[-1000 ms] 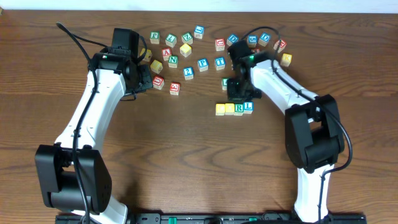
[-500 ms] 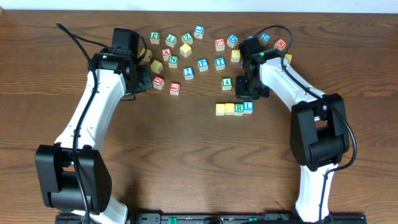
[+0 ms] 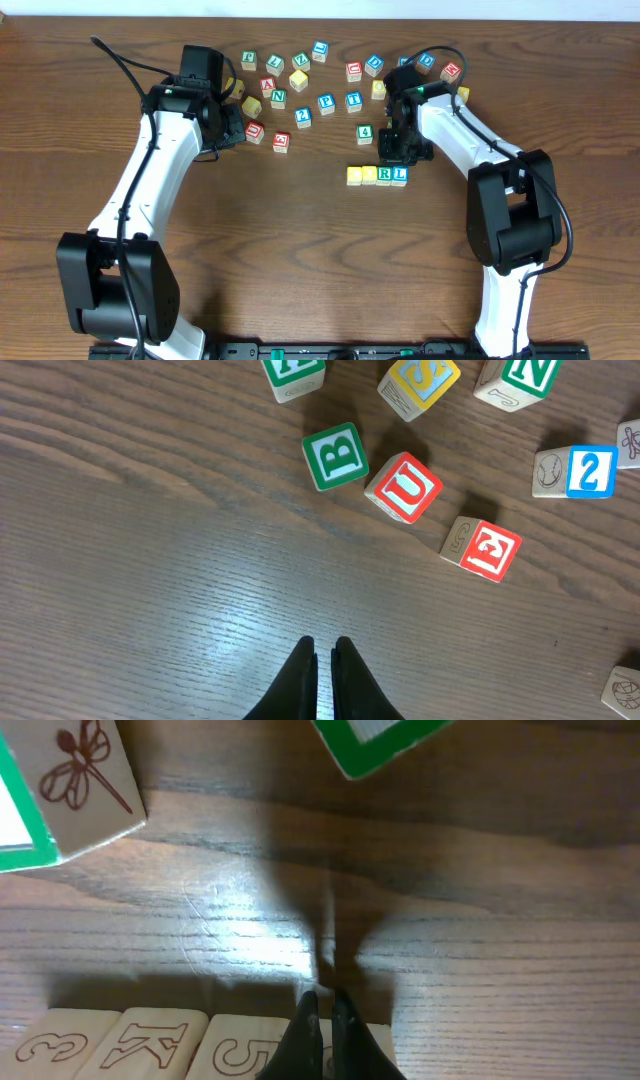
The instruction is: Spell out CORL
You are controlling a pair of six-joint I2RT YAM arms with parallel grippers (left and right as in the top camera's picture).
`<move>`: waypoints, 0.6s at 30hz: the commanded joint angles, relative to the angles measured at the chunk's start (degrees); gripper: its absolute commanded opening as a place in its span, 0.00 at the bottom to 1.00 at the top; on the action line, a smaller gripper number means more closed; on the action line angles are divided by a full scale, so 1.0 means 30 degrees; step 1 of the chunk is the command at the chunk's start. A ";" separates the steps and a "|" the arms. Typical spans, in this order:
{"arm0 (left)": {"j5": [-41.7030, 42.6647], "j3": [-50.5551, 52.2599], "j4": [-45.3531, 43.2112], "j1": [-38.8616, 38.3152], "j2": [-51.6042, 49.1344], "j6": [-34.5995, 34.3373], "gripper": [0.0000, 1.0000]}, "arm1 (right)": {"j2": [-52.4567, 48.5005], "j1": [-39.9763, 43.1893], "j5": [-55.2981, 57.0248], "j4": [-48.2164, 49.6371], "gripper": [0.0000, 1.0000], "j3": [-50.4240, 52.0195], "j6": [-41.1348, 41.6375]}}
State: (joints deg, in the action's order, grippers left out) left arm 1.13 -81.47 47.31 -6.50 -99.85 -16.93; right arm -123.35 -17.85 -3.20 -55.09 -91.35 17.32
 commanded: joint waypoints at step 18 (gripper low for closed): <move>-0.0175 -0.0044 -0.0015 -0.0022 0.0211 -0.0248 0.08 | 0.0357 0.1821 0.0889 -0.4758 0.10 -0.3293 0.1158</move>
State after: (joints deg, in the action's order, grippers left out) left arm 1.13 -81.47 47.31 -6.50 -99.85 -16.93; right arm -123.17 -14.11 -1.48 -67.11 -102.98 19.11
